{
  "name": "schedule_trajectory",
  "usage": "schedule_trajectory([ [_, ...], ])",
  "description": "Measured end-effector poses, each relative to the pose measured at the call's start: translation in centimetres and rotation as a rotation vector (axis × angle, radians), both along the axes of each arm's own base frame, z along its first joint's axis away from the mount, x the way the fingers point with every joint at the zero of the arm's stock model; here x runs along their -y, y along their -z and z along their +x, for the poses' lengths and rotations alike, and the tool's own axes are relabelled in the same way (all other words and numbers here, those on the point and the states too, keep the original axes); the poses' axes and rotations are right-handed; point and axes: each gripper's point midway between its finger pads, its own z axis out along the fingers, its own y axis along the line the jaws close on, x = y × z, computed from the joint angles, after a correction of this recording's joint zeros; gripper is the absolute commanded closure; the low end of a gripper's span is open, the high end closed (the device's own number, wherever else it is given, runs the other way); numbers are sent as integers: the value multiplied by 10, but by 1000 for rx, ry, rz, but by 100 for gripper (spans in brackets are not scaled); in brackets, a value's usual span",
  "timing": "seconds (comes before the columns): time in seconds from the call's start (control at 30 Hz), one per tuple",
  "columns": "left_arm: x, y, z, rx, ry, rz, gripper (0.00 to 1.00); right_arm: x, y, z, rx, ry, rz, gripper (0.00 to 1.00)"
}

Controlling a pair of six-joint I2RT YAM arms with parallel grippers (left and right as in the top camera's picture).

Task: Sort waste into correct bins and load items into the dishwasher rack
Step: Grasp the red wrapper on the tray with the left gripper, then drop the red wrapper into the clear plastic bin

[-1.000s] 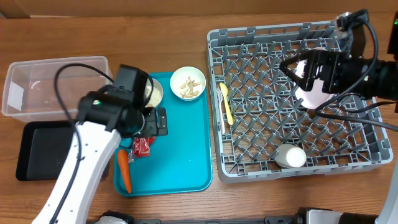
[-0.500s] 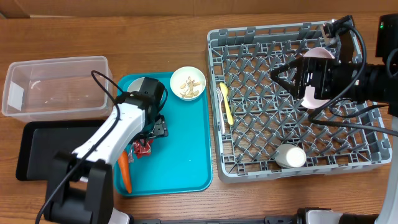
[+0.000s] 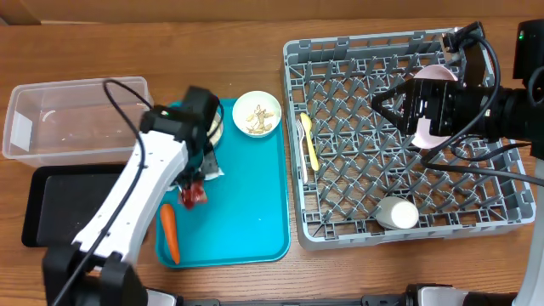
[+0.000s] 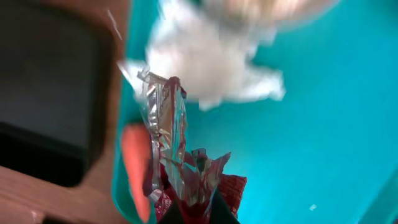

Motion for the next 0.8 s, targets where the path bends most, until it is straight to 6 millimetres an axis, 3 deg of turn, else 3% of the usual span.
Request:
schedule_trajectory([
  [0.17, -37, -42, 41, 214, -79, 115, 96, 1, 1, 0, -1, 5, -7, 0],
  [0.33, -103, -60, 85, 405, -238, 179, 96, 2, 2, 1, -2, 8, -12, 0],
  [0.43, -144, -58, 101, 457, -318, 161, 95, 2, 2, 0, -4, 8, -11, 0],
  [0.47, -154, -53, 104, 457, -334, 143, 84, 2, 2, 0, -5, 8, -12, 0],
  [0.5, -164, -47, 107, 454, -336, 116, 68, 2, 2, 0, -6, 8, -12, 0],
  [0.57, -171, -37, 113, 448, -325, 62, 46, 2, 2, 0, -8, 8, -12, 0],
  [0.67, -163, -24, 117, 418, -249, -16, 20, 2, 2, 0, -8, 9, -12, 0],
  [0.8, -139, -19, 107, 339, -138, -81, 24, 2, 3, -1, -9, 8, -12, 0],
])
